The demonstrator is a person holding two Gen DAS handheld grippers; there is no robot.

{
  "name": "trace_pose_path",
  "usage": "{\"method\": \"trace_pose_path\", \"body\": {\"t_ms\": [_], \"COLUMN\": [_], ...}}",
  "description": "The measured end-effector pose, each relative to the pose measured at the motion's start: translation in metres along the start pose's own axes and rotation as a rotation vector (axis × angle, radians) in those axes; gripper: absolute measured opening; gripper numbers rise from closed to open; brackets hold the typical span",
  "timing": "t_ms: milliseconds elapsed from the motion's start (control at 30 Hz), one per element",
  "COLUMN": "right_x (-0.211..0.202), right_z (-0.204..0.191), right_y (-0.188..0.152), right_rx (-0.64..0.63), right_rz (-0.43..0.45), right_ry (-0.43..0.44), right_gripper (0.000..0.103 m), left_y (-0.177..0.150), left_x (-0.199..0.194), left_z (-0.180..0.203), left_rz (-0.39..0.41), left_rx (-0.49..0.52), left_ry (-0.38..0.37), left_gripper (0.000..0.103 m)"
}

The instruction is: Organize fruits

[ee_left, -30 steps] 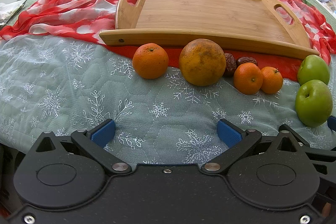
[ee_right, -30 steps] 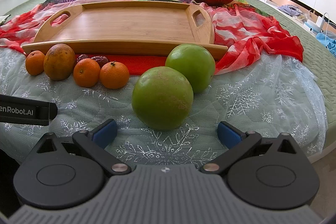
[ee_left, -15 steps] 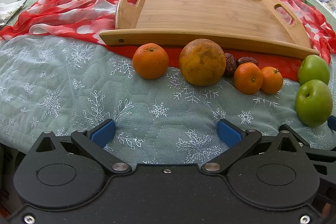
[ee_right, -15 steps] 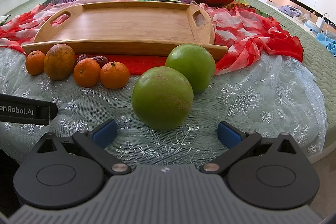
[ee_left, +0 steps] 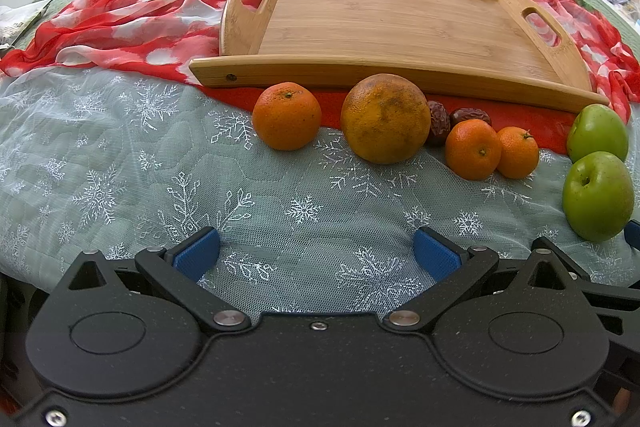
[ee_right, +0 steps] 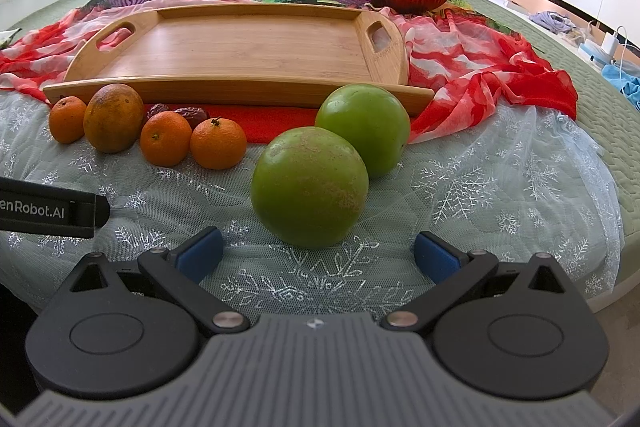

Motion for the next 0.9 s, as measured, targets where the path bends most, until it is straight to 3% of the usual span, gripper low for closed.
{"method": "trace_pose_path", "body": {"t_ms": [333, 667, 800, 900], "right_x": [-0.002, -0.003, -0.008, -0.014], "right_z": [-0.002, -0.001, -0.001, -0.003], "right_y": [0.0, 0.0, -0.001, 0.002], "right_rx": [-0.011, -0.047, -0.063, -0.075], "right_rz": [0.023, 0.034, 0.083, 0.135], "right_ry": [0.013, 0.048, 0.073, 0.084], "right_gripper": [0.103, 0.103, 0.103, 0.095], "left_y": [0.001, -0.004, -0.001, 0.007], "left_x": [0.0, -0.005, -0.008, -0.014], "left_z": [-0.004, -0.006, -0.005, -0.008], "left_rz": [0.018, 0.132, 0.157, 0.199], "left_rx": [-0.013, 0.003, 0.015, 0.009], "left_ry": [-0.004, -0.03, -0.036, -0.059], "left_gripper": [0.103, 0.103, 0.103, 0.09]}}
Point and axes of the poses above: each gripper's, at about its wrist camera, not at the fingertips, and x roughly the way its jaws point, z to its right, y to its top, the point moved 10 cm from there along x, roughly the way its jaws point, and after that the axes turned 13 degrees about y, right-handed, at the moved point
